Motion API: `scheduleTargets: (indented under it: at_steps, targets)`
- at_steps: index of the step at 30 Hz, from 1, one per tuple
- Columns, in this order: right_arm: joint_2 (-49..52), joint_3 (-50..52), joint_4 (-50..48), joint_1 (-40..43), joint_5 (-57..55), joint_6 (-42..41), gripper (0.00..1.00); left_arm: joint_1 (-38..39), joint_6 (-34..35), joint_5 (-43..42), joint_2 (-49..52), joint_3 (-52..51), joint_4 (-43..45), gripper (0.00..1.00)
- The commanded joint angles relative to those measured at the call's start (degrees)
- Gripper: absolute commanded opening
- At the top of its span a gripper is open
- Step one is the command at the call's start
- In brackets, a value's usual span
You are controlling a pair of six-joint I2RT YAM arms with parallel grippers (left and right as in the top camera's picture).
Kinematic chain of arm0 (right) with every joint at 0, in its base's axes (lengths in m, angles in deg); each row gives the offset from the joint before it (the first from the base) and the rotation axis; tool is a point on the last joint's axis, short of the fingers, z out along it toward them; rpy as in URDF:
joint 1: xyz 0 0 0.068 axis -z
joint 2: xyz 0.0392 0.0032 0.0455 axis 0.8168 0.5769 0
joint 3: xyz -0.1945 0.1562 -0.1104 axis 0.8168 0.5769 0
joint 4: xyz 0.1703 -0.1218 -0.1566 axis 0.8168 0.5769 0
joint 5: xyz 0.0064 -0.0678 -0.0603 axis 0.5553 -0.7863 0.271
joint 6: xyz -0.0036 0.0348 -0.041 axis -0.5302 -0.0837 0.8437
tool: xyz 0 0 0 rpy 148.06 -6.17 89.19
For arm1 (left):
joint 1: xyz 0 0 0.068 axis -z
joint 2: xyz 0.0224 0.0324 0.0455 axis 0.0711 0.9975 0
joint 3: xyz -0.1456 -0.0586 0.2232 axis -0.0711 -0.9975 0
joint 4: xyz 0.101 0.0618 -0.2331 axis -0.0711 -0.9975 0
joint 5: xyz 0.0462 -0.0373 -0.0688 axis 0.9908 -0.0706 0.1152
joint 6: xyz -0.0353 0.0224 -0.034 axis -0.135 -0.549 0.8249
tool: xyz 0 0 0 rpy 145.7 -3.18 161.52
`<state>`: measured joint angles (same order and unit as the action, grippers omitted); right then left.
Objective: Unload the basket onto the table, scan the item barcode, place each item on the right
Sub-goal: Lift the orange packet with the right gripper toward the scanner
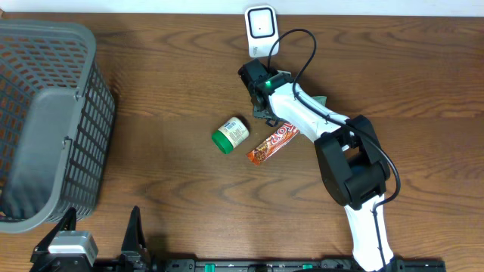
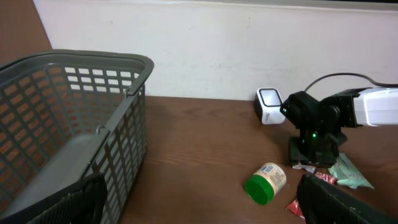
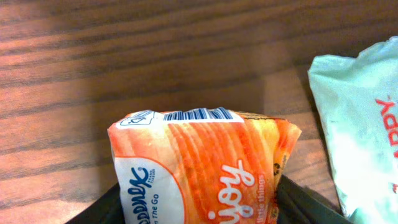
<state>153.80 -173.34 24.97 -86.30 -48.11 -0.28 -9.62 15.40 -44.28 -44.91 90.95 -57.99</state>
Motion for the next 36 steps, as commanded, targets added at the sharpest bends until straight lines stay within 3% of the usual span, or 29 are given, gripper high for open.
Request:
scheduleTargets:
  at_steps: [1, 7, 15, 19, 29, 36]
  targets:
    - [2.7, 0.2, 3.3, 0.0, 1.0, 1.4, 0.49, -0.2, -0.9, -0.6, -0.2, 0.1, 0.1, 0.98]
    - [0.5, -5.2, 14.4, 1.0, 14.8, 7.7, 0.45, -0.2, -0.9, -0.6, -0.2, 0.1, 0.1, 0.98]
    - [-0.5, -15.6, 29.9, 3.8, 33.3, 14.1, 0.46, -0.2, -0.9, -0.6, -0.2, 0.1, 0.1, 0.98]
    - [-0.5, -20.0, 34.6, 6.0, 43.3, 21.3, 0.48, -0.2, -0.9, -0.6, -0.2, 0.1, 0.1, 0.98]
    - [-0.5, -21.9, 36.8, 10.3, 64.1, 47.7, 0.47, -0.2, -0.9, -0.6, -0.2, 0.1, 0.1, 0.98]
    - [-0.5, -21.9, 46.0, 11.6, 78.2, 79.4, 0.45, -0.2, -0.9, -0.6, -0.2, 0.1, 0.1, 0.98]
